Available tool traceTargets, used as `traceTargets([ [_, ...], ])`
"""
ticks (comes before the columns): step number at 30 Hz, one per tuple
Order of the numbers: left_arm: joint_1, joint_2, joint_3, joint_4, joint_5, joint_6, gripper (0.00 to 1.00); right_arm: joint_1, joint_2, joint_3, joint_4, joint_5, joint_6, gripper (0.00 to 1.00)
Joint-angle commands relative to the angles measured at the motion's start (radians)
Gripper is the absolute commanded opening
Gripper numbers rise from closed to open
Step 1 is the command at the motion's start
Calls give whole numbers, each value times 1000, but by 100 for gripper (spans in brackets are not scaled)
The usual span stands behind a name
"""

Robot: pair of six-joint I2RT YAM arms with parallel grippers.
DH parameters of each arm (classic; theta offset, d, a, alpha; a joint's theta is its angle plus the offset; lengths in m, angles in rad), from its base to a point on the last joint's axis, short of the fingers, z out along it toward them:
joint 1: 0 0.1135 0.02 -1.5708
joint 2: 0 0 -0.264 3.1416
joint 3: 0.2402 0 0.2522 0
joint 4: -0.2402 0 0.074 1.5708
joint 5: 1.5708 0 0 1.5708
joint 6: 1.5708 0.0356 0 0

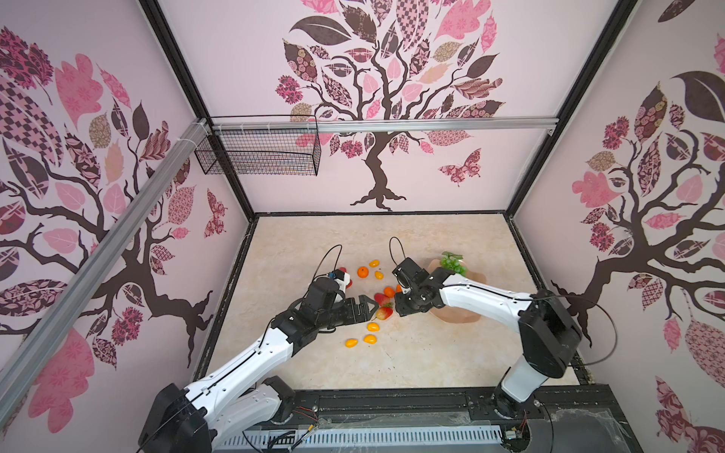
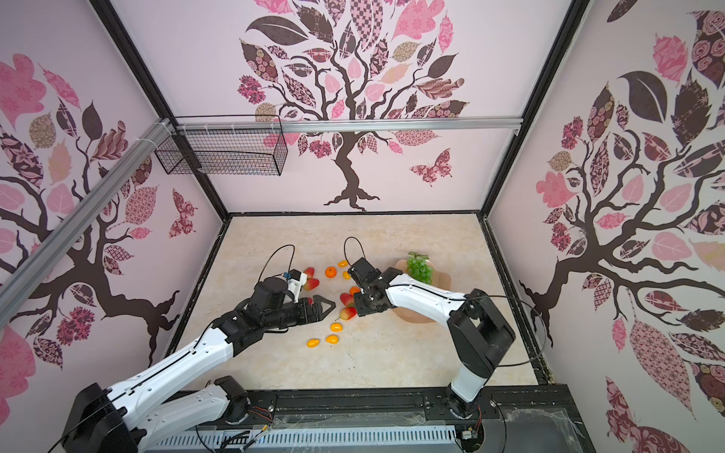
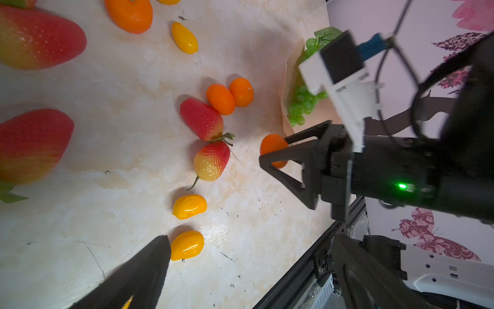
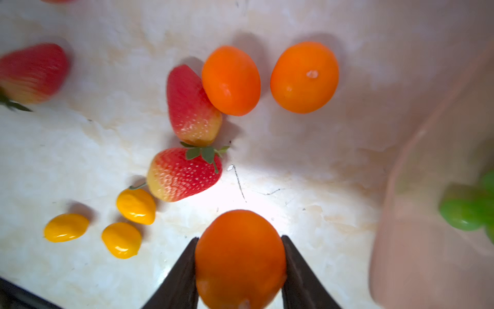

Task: Arrange fruit in a fruit bowl
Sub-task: Pick up the fruit from the center of the table, then place the fruit in the fruit bowl.

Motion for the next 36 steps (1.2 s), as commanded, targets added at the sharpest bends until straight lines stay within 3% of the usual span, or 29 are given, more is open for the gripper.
traceTargets([
  [1,1,45,87,89,37,22,98,-32,-106,-20,-43,-17,24,46],
  [12,-99,211,243,102,-9,68,98,-197,-209,-78,-50,86,-55,45],
  [17,-147,274,288,118,-42,48,98,-241,-137,-62,-38,132,-79,45],
  [36,-148,303,287,127,-126,0,98,-293,141,35,24,229,-91,46],
])
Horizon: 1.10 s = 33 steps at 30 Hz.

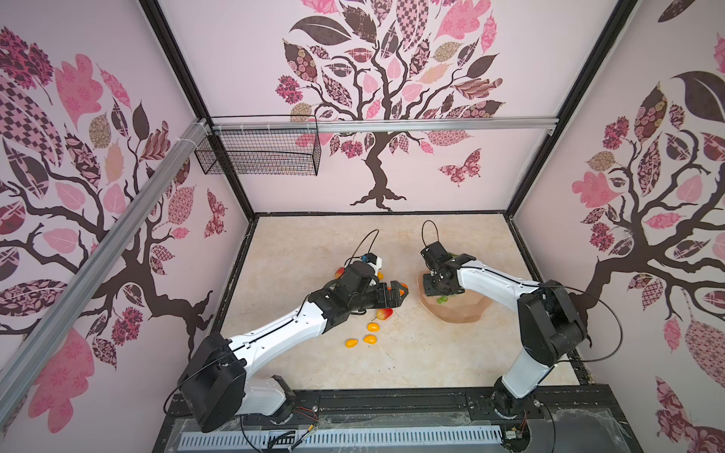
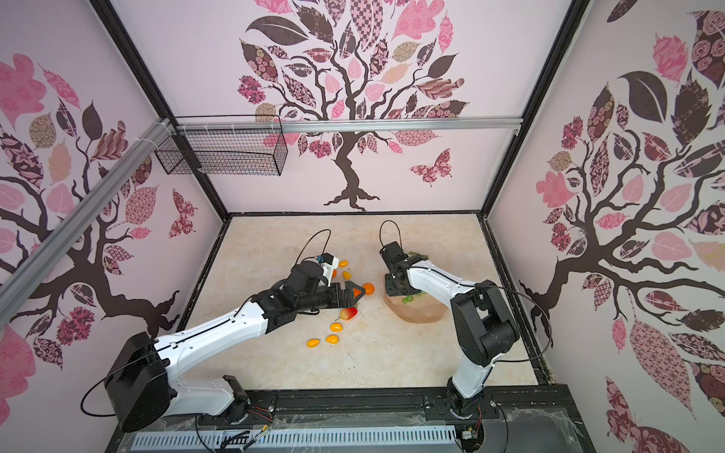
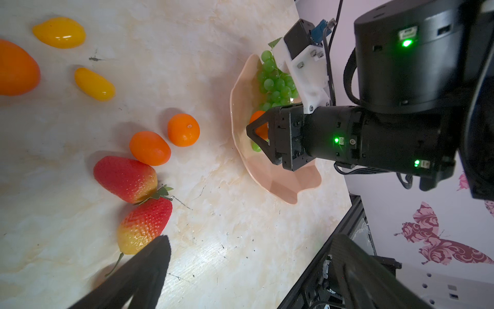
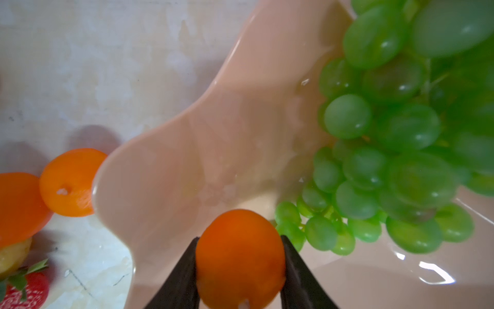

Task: Arrange fruit in a fruit bowl
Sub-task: Place the fruit in the fruit bowl.

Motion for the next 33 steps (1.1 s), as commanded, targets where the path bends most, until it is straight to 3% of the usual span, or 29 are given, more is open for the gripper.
traceTargets([
  [1,1,-1,34,11,-23,-5,98,-11,52,42,6,41,-14,46],
  [14,1,-5,28,-13,-47,-8,98,-23,135,81,4,72,-24,48],
  [20,1,-9,29,-21,-54,-8,98,-23,142,92,-6,69,-26,55],
  [28,1,-24,43,-70,-73,20,98,-23,102,106,-23,52,-36,59],
  [33,0,-47,106,-199,-136,72,98,-22,3,72,6,28,-56,61],
])
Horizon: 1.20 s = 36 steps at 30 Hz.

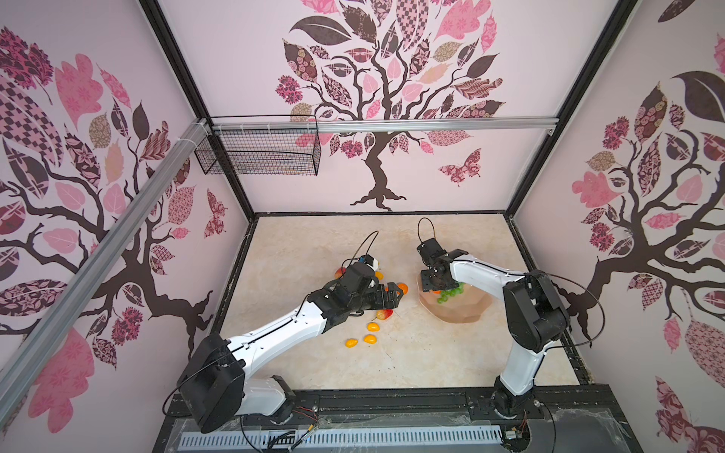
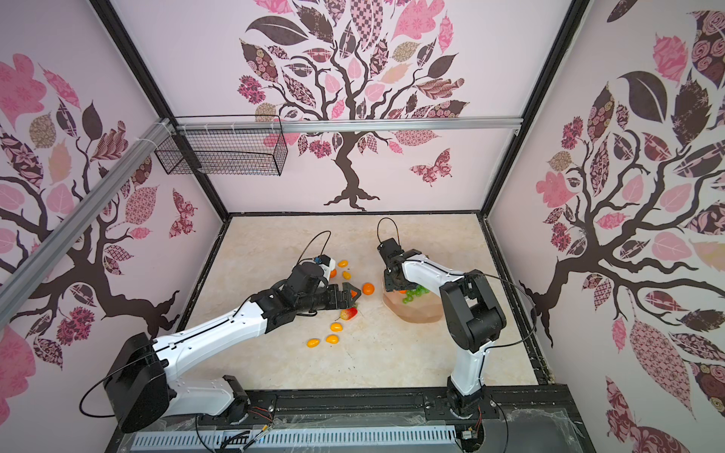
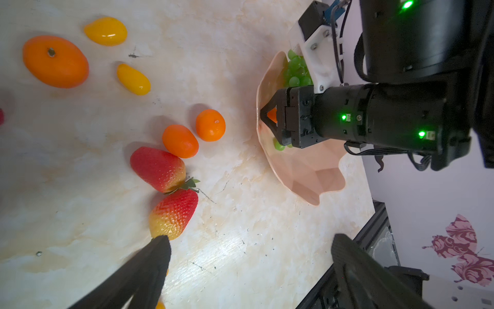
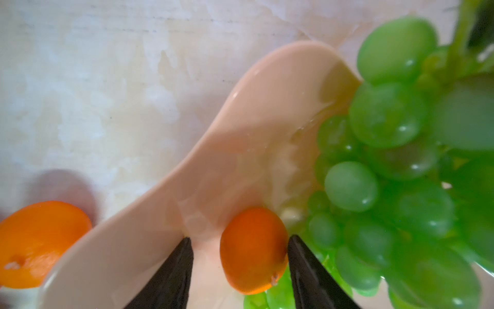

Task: Arrange fruit in a fruit bowl
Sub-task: Place the fruit in the fruit bowl, then pick up the fruit from the center of the table.

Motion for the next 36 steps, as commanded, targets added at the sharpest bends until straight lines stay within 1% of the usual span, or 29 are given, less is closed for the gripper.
traceTargets([
  [1,0,-38,102,-117,-67,56,98,-3,-116,-12,4,-11,-19,61],
  [3,1,-58,124,-158,-95,86,98,-3,-167,-30,17,-13,-18,61],
  [5,1,-86,119,-157,-117,88,98,-1,-221,-52,36,-29,-13,61],
  [9,11,-116,139,-208,-166,105,98,18,-324,-103,93,-96,12,61],
  [12,44,-140,126,-216,-138,71,98,72,-356,-112,112,-110,22,61],
  [14,94,-163,96,-198,-73,30,98,120,-349,-94,105,-95,21,61],
  [16,165,-194,47,-145,60,-11,98,168,-325,-70,90,-93,23,61],
  [17,196,-211,21,-118,100,-21,98,182,-312,-61,85,-101,30,61],
  [19,243,-245,-32,-70,159,-35,98,205,-282,-45,80,-108,54,61],
  [21,285,-255,-50,-74,210,-28,98,220,-253,-32,80,-113,70,61],
  [23,310,-263,-49,-103,225,3,98,234,-221,-12,72,-116,81,61],
  [28,336,-326,-86,-122,205,52,98,259,-138,42,60,-149,96,60],
  [34,406,-334,-128,-104,301,53,98,276,-44,90,57,-236,95,60],
  [36,421,-343,-146,-87,312,46,98,276,-18,102,55,-237,97,60],
])
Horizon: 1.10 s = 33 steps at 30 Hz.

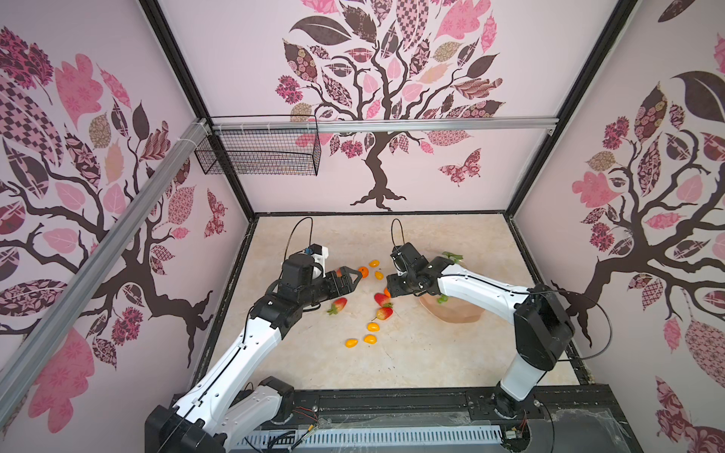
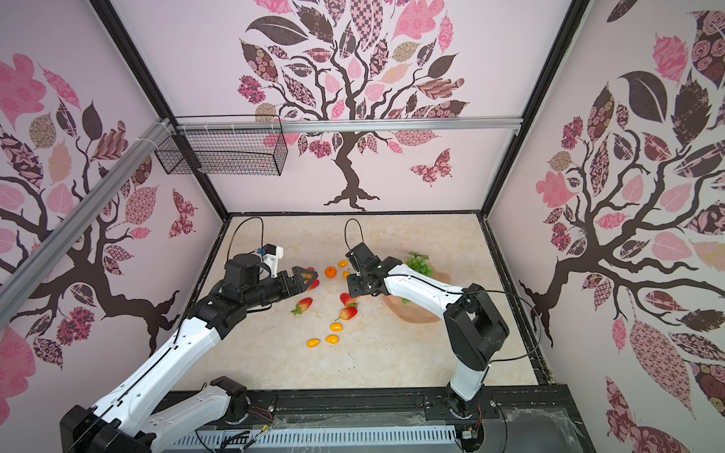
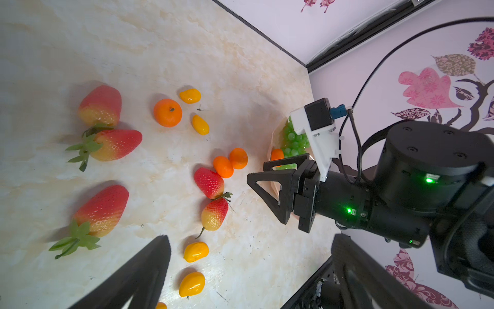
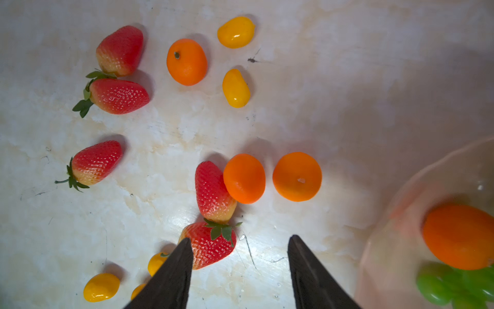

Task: Arrange fruit in a fruit bowl
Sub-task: Pick up the fruit from the center of the table.

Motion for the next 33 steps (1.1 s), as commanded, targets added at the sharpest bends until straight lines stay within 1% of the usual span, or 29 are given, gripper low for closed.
traceTargets([
  [1,21,-16,-49,28,52,14,98,6,62,48,-32,-34,12,60],
  [11,39,24,-63,59,90,7,98,5,172,125,-70,-39,11,58],
  [18,42,32,-69,80,107,5,98,6,238,191,-131,40,20,56],
  [25,41,26,-84,88,110,-1,98,5,299,242,-164,51,23,55],
  [33,41,26,-91,102,117,-8,98,5,328,260,-186,101,32,52],
])
